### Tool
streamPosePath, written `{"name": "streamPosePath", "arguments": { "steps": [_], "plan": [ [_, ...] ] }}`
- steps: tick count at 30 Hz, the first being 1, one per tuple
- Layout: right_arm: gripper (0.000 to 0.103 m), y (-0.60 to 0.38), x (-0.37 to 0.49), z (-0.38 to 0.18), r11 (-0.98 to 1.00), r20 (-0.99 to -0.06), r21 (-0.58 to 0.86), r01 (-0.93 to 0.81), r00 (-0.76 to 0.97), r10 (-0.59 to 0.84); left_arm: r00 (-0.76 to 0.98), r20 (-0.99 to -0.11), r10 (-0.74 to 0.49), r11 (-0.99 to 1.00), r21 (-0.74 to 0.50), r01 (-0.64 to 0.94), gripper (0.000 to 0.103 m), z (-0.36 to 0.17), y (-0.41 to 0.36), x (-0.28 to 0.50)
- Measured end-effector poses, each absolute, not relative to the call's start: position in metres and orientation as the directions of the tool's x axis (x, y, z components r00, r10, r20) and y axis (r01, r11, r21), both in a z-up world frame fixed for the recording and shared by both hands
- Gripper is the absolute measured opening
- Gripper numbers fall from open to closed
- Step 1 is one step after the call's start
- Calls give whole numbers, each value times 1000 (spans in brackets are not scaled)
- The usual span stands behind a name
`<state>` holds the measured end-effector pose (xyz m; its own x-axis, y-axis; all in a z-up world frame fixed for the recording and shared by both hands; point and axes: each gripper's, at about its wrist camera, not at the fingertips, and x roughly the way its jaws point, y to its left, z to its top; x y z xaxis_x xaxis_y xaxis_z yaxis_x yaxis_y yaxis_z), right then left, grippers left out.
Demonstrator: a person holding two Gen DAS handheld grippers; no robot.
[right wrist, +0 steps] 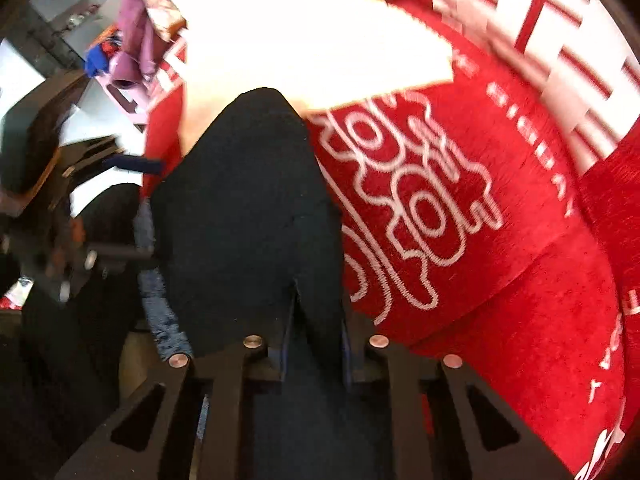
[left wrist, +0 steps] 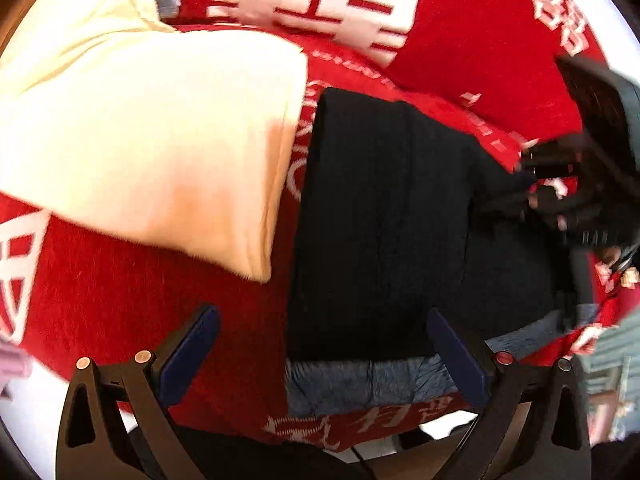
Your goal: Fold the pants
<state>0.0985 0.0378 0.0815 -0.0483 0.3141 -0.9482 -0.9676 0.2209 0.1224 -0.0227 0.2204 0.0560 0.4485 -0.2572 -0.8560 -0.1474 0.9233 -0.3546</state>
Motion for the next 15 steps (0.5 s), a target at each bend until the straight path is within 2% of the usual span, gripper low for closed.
{"name": "streamPosePath", "arguments": {
  "steps": [5,9,11,12,15],
  "plan": [
    [19,20,74,117,198,-916,80,-977,6,402,452,-820,-353,909,-414,-41,103,64,234,-6],
    [19,5,62,131,188,-895,91,-978,2,447,452,-763,-462,881,-454,134,103,78,214,9],
    [19,6,64,127,200,-898,95,-975,3,441,395,-780,-485,873,-453,179,103,70,197,20],
    [19,9,64,124,208,-901,90,-974,9,433,364,-812,-455,890,-423,169,103,63,189,27],
    [19,22,71,112,244,-916,73,-967,32,400,332,-862,-383,923,-372,99,87,50,182,38]
  ]
}}
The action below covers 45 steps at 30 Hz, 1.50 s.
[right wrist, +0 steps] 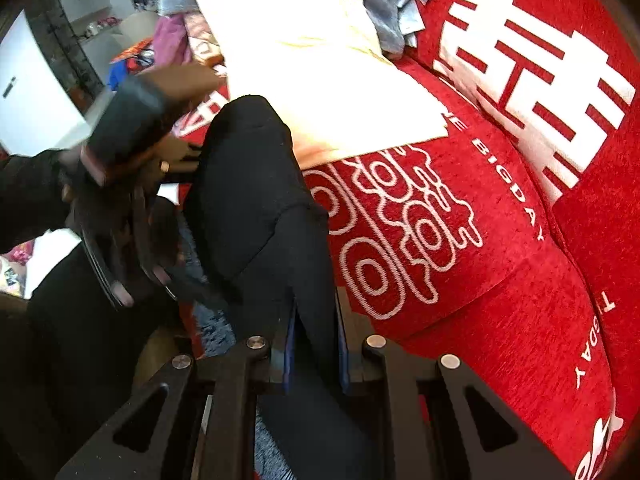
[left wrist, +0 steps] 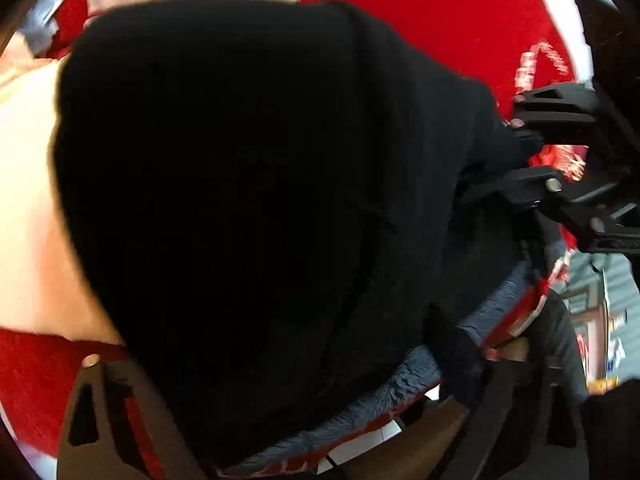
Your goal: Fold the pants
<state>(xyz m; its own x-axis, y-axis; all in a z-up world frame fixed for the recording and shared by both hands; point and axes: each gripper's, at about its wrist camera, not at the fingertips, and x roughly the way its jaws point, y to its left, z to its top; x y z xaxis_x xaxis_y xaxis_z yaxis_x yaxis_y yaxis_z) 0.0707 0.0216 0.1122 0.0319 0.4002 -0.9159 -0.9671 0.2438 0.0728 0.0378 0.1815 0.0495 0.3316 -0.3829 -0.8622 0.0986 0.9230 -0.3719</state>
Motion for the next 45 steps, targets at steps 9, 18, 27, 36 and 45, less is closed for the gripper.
{"name": "streamPosePath", "arguments": {
  "steps": [9,18,27,36,45],
  "plan": [
    [57,-31,118,107,635,-928,-72,-770,285,240,281,-894,-348,934,-357,20,33,56,179,42],
    [61,-91,68,57,803,-937,-91,-589,324,132,336,-906,-258,965,-254,57,27,107,131,32],
    [81,-105,-16,62,664,-952,-23,-747,220,215,374,-908,-190,981,-159,110,25,153,80,42],
    [81,-176,-5,121,802,-859,-24,-597,422,289,388,-901,-195,970,-120,211,24,211,-19,67],
    [81,-272,-6,141,865,-835,-28,-500,487,254,339,-908,-248,908,-96,407,21,233,-173,98]
  ]
}}
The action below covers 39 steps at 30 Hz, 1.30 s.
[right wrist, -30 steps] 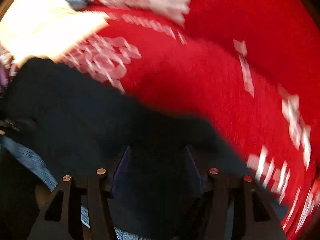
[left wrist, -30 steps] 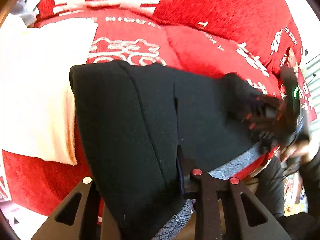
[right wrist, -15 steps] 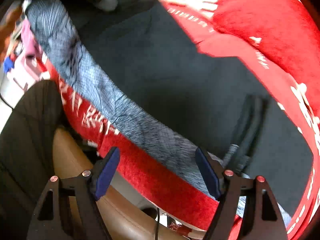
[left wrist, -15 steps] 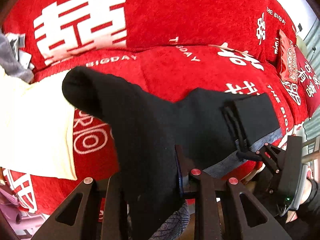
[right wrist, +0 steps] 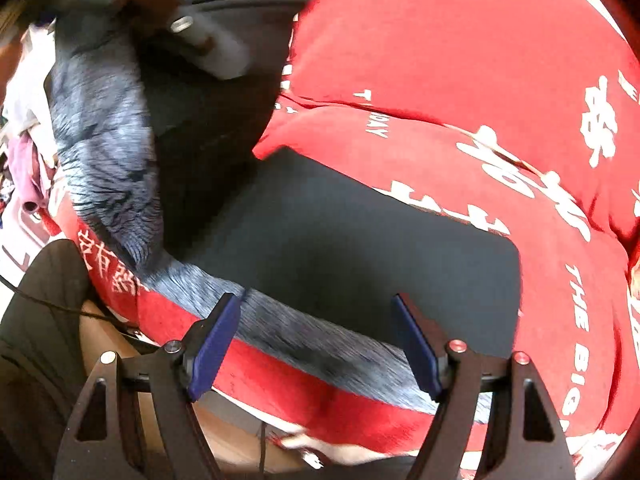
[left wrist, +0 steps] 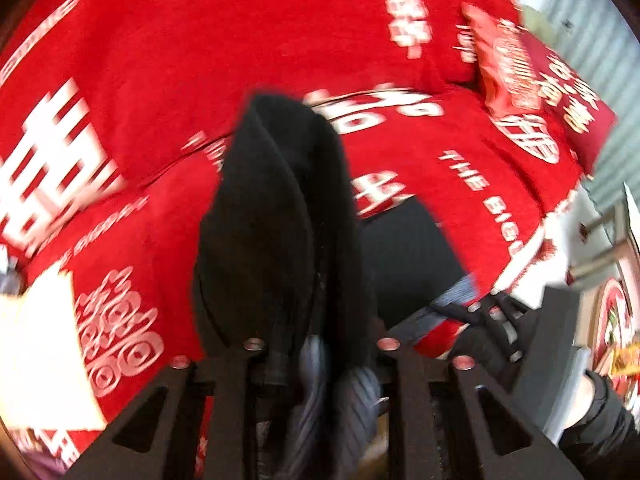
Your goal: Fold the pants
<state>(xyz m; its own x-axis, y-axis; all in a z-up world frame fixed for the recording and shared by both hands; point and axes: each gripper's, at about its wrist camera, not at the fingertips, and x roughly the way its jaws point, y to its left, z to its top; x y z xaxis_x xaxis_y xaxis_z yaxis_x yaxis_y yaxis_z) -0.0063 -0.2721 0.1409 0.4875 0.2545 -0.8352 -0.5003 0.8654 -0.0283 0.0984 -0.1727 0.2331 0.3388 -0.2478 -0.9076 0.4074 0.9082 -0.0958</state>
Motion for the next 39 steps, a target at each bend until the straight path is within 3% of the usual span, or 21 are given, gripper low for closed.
{"name": "streamPosePath", "arguments": {
  "steps": [3,11,15,20,26,27,28,29,31,39],
  "plan": [
    [81,-295,-12,138,886,-833,-18,-463,497,242,310,-915,-260,886,-98,453,21,226,-218,108],
    [81,-341,-15,112,909,-830,121,-399,462,313,117,-974,-196,881,-122,458,21,119,-276,130],
    [82,-350,-10,105,902,-819,188,-387,445,362,101,-971,-218,868,-146,475,62,115,-279,126],
    [83,-354,2,102,874,-788,298,-384,417,452,91,-969,-229,870,-162,465,64,126,-272,127],
    [83,-357,1,103,844,-750,376,-383,408,520,90,-918,-387,839,-310,447,65,163,-240,121],
    [84,-357,0,104,840,-747,382,-385,407,526,123,-917,-379,843,-288,454,74,167,-234,119],
    [84,-356,0,105,841,-748,383,-382,406,525,161,-919,-360,853,-254,456,93,170,-226,116],
    [84,-357,0,106,841,-747,385,-380,407,526,204,-920,-334,869,-216,446,98,170,-219,114],
    [84,-359,0,108,834,-737,395,-385,409,538,278,-925,-259,909,-136,394,99,165,-198,111],
    [87,-377,14,106,776,-673,519,-359,388,630,311,-946,-92,988,-47,148,99,123,-122,104]
  ]
}}
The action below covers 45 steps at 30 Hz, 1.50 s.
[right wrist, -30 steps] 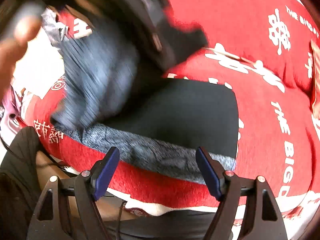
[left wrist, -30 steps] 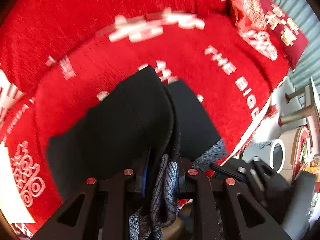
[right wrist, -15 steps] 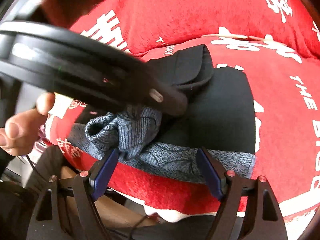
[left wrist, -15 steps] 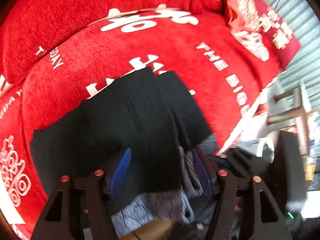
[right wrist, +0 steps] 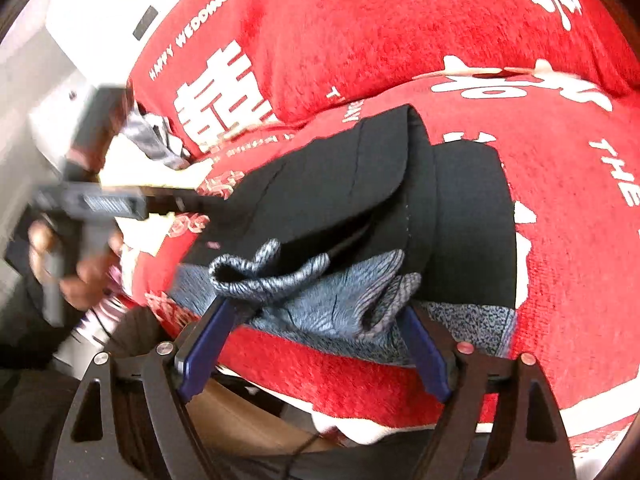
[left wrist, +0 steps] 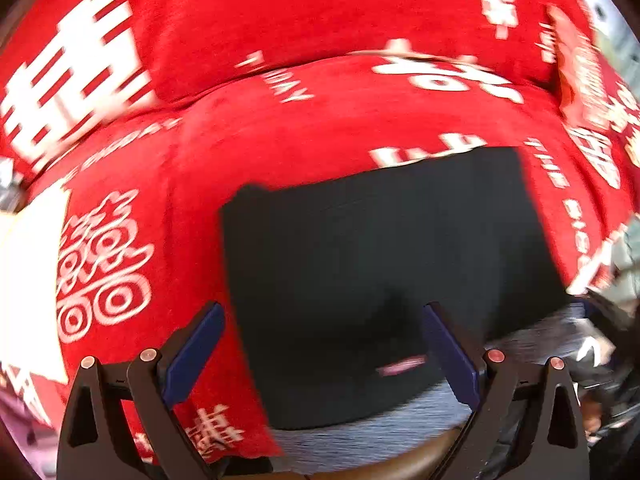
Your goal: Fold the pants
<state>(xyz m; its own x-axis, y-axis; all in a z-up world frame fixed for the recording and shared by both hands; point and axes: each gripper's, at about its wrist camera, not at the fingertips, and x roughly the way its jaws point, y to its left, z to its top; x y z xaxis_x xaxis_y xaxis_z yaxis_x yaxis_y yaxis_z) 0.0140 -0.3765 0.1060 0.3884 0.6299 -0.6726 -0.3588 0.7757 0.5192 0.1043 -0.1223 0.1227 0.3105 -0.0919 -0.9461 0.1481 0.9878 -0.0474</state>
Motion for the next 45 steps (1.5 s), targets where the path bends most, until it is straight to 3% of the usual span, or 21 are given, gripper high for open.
{"name": "streamPosePath", "arguments": {
  "steps": [7,14,18,27,28,30,31,32,35,45],
  "plan": [
    [87,-373,39,102,747,-660,590,-305,352,664,338,-939,-65,994,-30,109,99,108,-114,93],
    [88,-382,29,106,761,-666,569,-312,368,649,321,-940,-118,993,-116,23,99,109,-86,89],
    [88,-389,32,108,751,-652,592,-291,375,659,328,-942,-69,997,-52,59,99,100,-92,84],
    [88,-342,74,87,856,-814,434,-282,285,506,338,-938,-83,997,-79,26,102,92,-90,83],
    [86,-331,77,82,882,-847,371,-289,283,449,338,-938,-83,997,-80,25,102,92,-90,84],
    [72,-314,76,84,907,-880,263,-330,302,366,338,-938,-76,997,-71,28,102,93,-92,83],
    [53,-308,73,88,903,-881,246,-351,307,360,339,-938,-72,997,-66,30,102,93,-92,83],
    [43,-308,72,92,909,-880,233,-347,323,349,340,-938,-70,997,-63,33,102,93,-92,83],
    [25,-318,66,107,906,-862,263,-332,340,375,335,-939,-78,997,-72,30,102,93,-94,84],
    [19,-324,47,150,917,-830,257,-304,417,371,333,-938,-97,994,-78,71,102,110,-109,85]
  ]
}}
